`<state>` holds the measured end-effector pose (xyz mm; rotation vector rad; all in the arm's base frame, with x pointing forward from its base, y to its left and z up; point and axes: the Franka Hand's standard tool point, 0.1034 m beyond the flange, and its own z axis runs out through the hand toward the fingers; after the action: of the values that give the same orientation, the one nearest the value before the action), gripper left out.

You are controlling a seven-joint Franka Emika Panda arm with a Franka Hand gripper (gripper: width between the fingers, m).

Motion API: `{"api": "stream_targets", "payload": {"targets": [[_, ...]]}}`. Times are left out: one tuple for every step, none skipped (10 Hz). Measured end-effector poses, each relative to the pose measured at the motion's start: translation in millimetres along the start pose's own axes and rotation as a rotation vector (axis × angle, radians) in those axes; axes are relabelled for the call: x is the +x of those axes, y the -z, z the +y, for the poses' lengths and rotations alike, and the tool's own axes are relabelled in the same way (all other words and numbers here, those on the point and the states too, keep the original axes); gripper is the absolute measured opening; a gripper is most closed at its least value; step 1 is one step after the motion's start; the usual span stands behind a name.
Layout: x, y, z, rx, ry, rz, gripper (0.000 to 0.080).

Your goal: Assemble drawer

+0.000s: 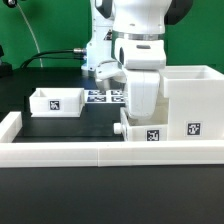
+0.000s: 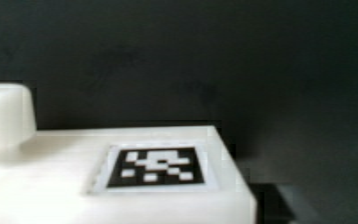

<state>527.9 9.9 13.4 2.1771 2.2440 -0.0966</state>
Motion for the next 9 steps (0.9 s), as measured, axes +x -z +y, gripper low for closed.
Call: {"api": "stream_targets", "payload": {"targets": [[1.8, 1.5, 0.2, -0.003, -0.043, 0.001, 0.0334], [5.2, 4.7, 0.6, -0.008, -0.063, 0.001, 0.0509], [7.1, 8.9, 2.1, -0.013, -0.066, 0.001, 0.0509], [6.7, 15.2, 3.4, -0.015, -0.069, -0.002, 0.0626], [5.4, 24.6, 6.2, -0.024, -0.074, -0.005, 0.0646], [2.7, 32.1, 7.4, -0.025, -0.077, -0.009, 0.0646], [-4.0, 42.6, 9.5, -0.03, -0.076, -0.016, 0.0646], [-13.6, 49.7, 11.8, -0.042, -0.076, -0.019, 0.0649], [-23.2, 51.0, 12.1, -0.044, -0.066, -0.022, 0.0649]]}}
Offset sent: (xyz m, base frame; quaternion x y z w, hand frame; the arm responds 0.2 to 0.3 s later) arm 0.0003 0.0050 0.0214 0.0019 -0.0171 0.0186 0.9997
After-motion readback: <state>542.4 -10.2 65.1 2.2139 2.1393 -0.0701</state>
